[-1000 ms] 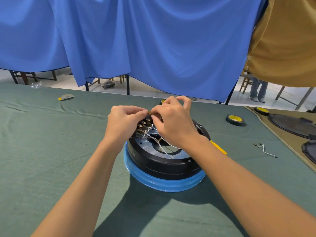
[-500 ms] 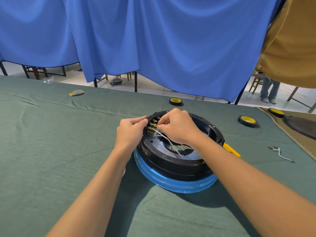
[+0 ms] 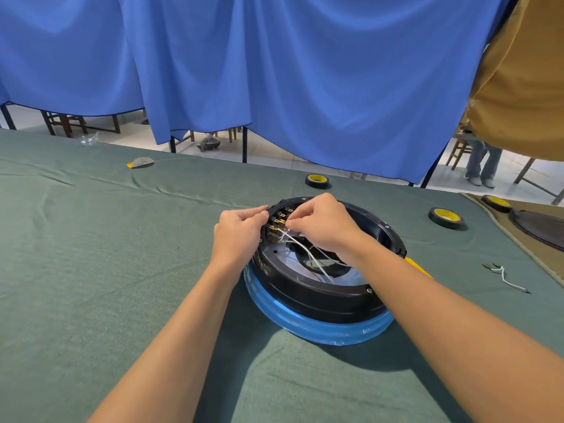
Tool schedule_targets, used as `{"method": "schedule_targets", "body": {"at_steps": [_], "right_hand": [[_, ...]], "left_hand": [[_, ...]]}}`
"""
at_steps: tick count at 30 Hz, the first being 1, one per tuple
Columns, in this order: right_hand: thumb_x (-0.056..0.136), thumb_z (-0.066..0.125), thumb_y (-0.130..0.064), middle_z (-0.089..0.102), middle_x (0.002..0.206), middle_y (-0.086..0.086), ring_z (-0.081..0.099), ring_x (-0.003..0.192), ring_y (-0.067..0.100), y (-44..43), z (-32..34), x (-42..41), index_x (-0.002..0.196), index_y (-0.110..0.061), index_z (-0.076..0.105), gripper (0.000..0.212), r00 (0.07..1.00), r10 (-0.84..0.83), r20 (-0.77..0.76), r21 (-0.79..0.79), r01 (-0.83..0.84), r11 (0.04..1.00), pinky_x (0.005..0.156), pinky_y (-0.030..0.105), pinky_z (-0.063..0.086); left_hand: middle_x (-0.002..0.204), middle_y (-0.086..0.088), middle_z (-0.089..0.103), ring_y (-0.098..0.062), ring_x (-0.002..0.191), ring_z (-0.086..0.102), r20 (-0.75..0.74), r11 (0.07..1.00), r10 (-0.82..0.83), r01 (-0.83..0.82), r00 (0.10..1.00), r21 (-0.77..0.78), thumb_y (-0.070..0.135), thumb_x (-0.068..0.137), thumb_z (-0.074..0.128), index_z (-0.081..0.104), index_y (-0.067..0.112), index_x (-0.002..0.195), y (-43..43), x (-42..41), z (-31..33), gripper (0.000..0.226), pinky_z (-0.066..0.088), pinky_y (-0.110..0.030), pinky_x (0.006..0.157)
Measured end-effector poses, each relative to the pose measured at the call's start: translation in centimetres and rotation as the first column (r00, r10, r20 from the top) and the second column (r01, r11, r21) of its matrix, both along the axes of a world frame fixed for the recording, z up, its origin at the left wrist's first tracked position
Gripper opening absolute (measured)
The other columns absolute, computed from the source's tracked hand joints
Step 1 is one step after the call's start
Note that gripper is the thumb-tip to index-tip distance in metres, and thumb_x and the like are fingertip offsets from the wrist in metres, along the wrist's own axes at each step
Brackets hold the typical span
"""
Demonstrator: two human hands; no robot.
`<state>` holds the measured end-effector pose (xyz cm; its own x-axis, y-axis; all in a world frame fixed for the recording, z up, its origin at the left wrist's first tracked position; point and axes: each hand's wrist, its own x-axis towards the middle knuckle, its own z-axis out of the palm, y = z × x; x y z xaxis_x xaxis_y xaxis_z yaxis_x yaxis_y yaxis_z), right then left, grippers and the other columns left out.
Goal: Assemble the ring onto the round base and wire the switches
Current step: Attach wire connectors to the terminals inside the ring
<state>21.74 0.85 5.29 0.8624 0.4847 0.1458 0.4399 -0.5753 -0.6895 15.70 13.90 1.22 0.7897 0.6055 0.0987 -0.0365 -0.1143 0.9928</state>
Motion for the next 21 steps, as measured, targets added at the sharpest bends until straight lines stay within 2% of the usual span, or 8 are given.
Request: {"method": "schedule_targets", "body": {"at_steps": [6, 10, 13, 15, 17, 19, 21], "right_hand": [[0.089, 0.066, -0.016, 0.07, 0.087, -0.002, 0.063, 0.089, 0.012, 0.0, 0.1, -0.2, 0.09, -0.015, 0.077, 0.011, 0.998, 0.018, -0.057, 0.036, -0.016, 0.999, 0.077, 0.028, 0.048], [0.09, 0.065, -0.017, 0.07, 0.09, -0.002, 0.06, 0.089, 0.01, 0.3, 0.1, -0.3, 0.091, -0.016, 0.076, 0.011, 0.999, 0.011, -0.037, 0.014, -0.011, 1.0, 0.068, 0.022, 0.043], [0.09, 0.066, -0.017, 0.071, 0.093, 0.001, 0.06, 0.097, 0.015, 0.6, 0.1, -0.3, 0.091, -0.016, 0.077, 0.011, 1.0, -0.005, 0.0, -0.013, 0.005, 1.0, 0.082, 0.03, 0.048], [0.089, 0.065, -0.015, 0.071, 0.091, 0.002, 0.06, 0.096, 0.017, 1.0, 0.2, -0.3, 0.091, -0.015, 0.077, 0.012, 1.0, -0.019, 0.022, -0.018, 0.019, 1.0, 0.079, 0.03, 0.048], [0.089, 0.063, -0.012, 0.071, 0.093, 0.003, 0.059, 0.097, 0.018, 1.3, 0.1, -0.4, 0.092, -0.014, 0.077, 0.014, 0.999, -0.035, 0.042, -0.031, 0.036, 0.999, 0.078, 0.032, 0.05], [0.09, 0.062, -0.012, 0.071, 0.095, 0.004, 0.059, 0.098, 0.019, 1.4, 0.1, -0.4, 0.093, -0.014, 0.076, 0.015, 0.998, -0.043, 0.053, -0.048, 0.045, 0.998, 0.079, 0.033, 0.051], [0.091, 0.061, -0.013, 0.069, 0.095, 0.002, 0.059, 0.096, 0.018, 1.4, 0.1, -0.5, 0.095, -0.014, 0.075, 0.014, 0.997, -0.032, 0.066, -0.072, 0.036, 0.997, 0.079, 0.033, 0.052]], "left_hand": [[0.106, -0.002, 0.074, -0.015, 0.1, 0.067, -0.006, 1.0, 0.006, -0.006, 1.0, 0.016, 0.02, 0.092, 0.063, 0.075, 0.02, 0.107, -0.1, -0.1, 0.1, 0.02, 0.053, -0.036, 0.094], [0.1, -0.003, 0.075, -0.021, 0.099, 0.068, -0.013, 1.0, 0.019, -0.019, 1.0, 0.022, 0.02, 0.091, 0.063, 0.076, 0.022, 0.105, -0.2, 0.0, 0.1, 0.019, 0.054, -0.04, 0.092], [0.1, -0.005, 0.075, -0.022, 0.097, 0.067, -0.012, 0.999, 0.028, -0.027, 1.0, 0.03, 0.021, 0.092, 0.062, 0.075, 0.025, 0.101, -0.2, 0.0, 0.0, 0.017, 0.053, -0.036, 0.084], [0.102, -0.005, 0.075, -0.022, 0.101, 0.067, -0.016, 0.999, 0.029, -0.029, 0.999, 0.04, 0.02, 0.092, 0.062, 0.075, 0.025, 0.101, -0.2, 0.0, 0.1, 0.017, 0.054, -0.037, 0.088], [0.103, -0.006, 0.075, -0.027, 0.105, 0.066, -0.024, 0.998, 0.031, -0.03, 0.999, 0.053, 0.021, 0.092, 0.062, 0.075, 0.022, 0.104, -0.3, 0.0, 0.1, 0.018, 0.053, -0.045, 0.094], [0.104, -0.008, 0.075, -0.033, 0.107, 0.065, -0.028, 0.998, 0.032, -0.03, 0.999, 0.055, 0.021, 0.092, 0.061, 0.075, 0.02, 0.107, -0.4, -0.1, 0.2, 0.02, 0.053, -0.048, 0.094], [0.104, -0.008, 0.075, -0.033, 0.107, 0.065, -0.034, 0.998, 0.031, -0.028, 0.999, 0.06, 0.02, 0.093, 0.061, 0.075, 0.019, 0.108, -0.3, -0.1, 0.3, 0.021, 0.053, -0.047, 0.094]]}}
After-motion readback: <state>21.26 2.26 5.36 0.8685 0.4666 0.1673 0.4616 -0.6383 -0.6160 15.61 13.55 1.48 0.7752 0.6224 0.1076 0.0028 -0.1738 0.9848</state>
